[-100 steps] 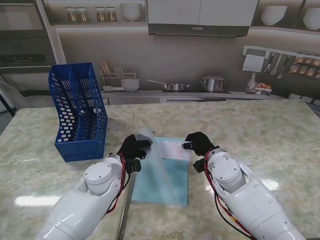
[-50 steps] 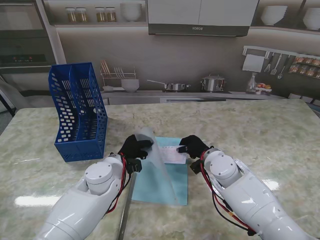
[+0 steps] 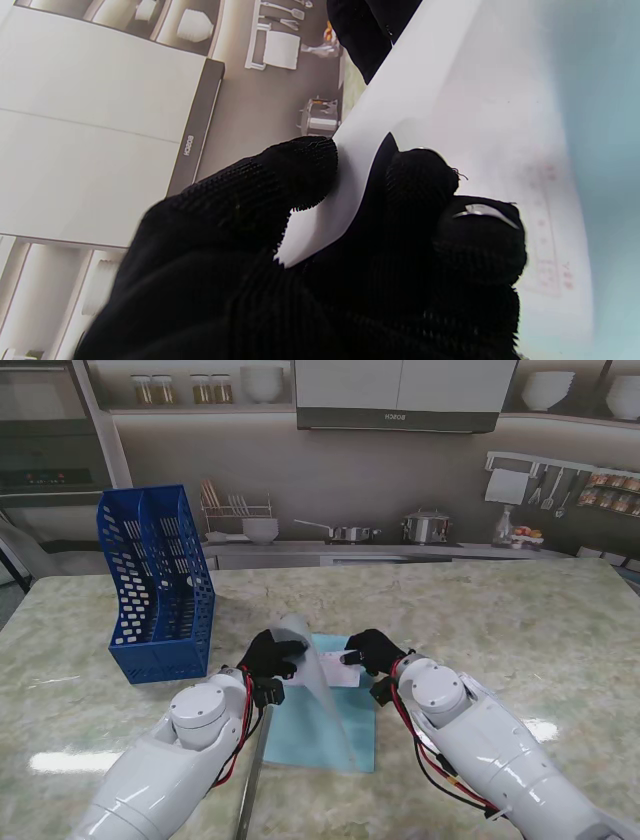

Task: Open the sliding file folder, put the receipt in and insert it into the document holder

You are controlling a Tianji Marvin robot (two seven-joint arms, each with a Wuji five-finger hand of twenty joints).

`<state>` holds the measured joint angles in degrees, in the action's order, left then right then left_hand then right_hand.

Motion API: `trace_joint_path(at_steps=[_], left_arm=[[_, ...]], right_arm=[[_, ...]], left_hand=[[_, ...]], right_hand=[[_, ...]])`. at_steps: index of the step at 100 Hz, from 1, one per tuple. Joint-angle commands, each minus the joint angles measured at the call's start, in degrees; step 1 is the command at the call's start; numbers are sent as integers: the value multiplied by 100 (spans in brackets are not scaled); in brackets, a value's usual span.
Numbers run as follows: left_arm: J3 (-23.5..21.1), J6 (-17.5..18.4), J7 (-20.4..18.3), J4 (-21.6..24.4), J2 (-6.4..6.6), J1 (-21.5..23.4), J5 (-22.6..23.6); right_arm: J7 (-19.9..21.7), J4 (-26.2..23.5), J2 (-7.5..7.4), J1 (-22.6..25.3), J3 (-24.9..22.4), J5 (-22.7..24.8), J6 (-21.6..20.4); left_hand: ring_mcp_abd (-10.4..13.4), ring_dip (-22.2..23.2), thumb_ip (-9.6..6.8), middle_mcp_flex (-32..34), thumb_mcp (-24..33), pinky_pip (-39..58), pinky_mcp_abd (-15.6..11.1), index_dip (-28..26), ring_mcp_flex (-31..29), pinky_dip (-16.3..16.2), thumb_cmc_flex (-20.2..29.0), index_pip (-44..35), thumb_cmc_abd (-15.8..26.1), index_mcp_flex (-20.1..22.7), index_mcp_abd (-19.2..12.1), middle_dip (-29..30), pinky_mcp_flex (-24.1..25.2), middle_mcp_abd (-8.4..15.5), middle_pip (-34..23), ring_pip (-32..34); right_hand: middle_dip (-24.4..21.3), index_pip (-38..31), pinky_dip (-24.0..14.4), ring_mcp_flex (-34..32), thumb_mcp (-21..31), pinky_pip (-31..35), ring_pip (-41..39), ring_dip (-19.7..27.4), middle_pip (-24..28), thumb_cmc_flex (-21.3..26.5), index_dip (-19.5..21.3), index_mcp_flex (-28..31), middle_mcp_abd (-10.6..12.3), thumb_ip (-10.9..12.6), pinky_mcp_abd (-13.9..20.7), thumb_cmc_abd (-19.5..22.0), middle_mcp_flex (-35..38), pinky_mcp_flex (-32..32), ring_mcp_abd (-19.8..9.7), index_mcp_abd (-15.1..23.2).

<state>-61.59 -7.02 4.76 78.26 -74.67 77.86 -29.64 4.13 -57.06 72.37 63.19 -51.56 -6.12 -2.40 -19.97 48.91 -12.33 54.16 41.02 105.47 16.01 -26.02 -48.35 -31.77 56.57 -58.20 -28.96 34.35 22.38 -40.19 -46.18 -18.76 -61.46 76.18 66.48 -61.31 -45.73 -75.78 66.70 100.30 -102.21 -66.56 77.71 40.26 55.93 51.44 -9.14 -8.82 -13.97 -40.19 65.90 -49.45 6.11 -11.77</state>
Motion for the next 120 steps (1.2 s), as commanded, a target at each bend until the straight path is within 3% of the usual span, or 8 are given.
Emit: trace_joint_path(at_steps=[1, 60, 84, 91, 99, 105, 114, 120], left_arm=[[3, -27, -40, 33, 6, 2, -14], [-15, -45, -88, 33, 15, 14, -47], [-26, -61, -69, 34, 11, 20, -55], [-29, -65, -71, 38, 12, 22, -60], [-31, -68, -82, 37, 14, 20, -60], [-34, -72, -87, 35, 15, 16, -58], [-51, -87, -115, 14, 11, -1, -110], [-56, -97, -122, -8, 6, -17, -144]], right_arm=[[95, 73, 61, -25, 61, -28, -43], [298, 536, 203, -256, 253, -306, -287], [289, 414, 151, -152, 153, -290, -210], [275, 391, 139, -133, 144, -253, -192], [292, 389, 126, -124, 137, -238, -203], [301, 394, 118, -118, 132, -231, -232], [208, 357, 101, -87, 136, -94, -233], [175, 316, 83, -65, 133, -18, -183]], left_hand=[[-1137, -45, -288, 115, 742, 649, -1285, -82, -152, 112, 310, -322, 24, 209, -193, 24, -595, -708, -124, 333], [-1133, -44, -291, 107, 749, 651, -1287, -82, -158, 109, 312, -330, 23, 194, -194, 16, -600, -702, -124, 338], [-1133, -43, -294, 113, 753, 652, -1293, -84, -158, 109, 311, -322, 17, 205, -185, 15, -603, -706, -124, 339], [-1134, -43, -295, 114, 754, 656, -1292, -85, -160, 108, 310, -319, 15, 208, -177, 17, -609, -712, -122, 340], [-1135, -42, -296, 117, 756, 660, -1293, -84, -164, 107, 308, -315, 18, 209, -174, 19, -614, -719, -120, 342], [-1136, -42, -298, 117, 758, 661, -1295, -85, -164, 108, 308, -313, 15, 208, -176, 18, -616, -716, -121, 342], [-1123, -43, -302, 118, 761, 667, -1308, -89, -174, 108, 308, -310, 18, 211, -180, 19, -625, -712, -122, 347], [-1133, -43, -302, 117, 761, 672, -1307, -89, -177, 108, 304, -306, 16, 211, -176, 20, -630, -722, -121, 349]], right_hand=[[136, -349, 58, 103, 308, 1032, -375, -142, 1096, 294, 180, 113, -426, 353, 489, 203, 526, -90, -156, -725], [176, -280, -67, 106, 230, 957, -379, -119, 1046, 307, 66, 133, -548, 287, 498, 136, 510, 22, -114, -665], [242, -283, -125, 103, 156, 966, -393, -168, 1027, 44, -350, 162, -397, 148, 637, -216, 665, -25, -229, -430], [274, -341, -120, 100, -96, 968, -386, -187, 1022, -84, -617, 101, -330, -9, 644, -182, 672, -25, -248, -338], [294, -235, -117, 97, -665, 948, -376, -180, 1022, -369, -892, 142, -287, -110, 661, 207, 658, 5, -273, -278], [311, 126, -126, 96, -1029, 928, -371, -161, 1010, -738, -816, 314, -280, -110, 653, 583, 623, 34, -284, -277], [343, 972, -147, 94, -1340, 890, -362, -100, 972, -1295, -452, 521, -273, 244, 641, 1193, 557, 78, -304, -348], [352, 1341, -158, 92, -1503, 846, -343, -55, 925, -1456, -529, 469, -277, 234, 644, 1404, 455, 156, -289, -402]])
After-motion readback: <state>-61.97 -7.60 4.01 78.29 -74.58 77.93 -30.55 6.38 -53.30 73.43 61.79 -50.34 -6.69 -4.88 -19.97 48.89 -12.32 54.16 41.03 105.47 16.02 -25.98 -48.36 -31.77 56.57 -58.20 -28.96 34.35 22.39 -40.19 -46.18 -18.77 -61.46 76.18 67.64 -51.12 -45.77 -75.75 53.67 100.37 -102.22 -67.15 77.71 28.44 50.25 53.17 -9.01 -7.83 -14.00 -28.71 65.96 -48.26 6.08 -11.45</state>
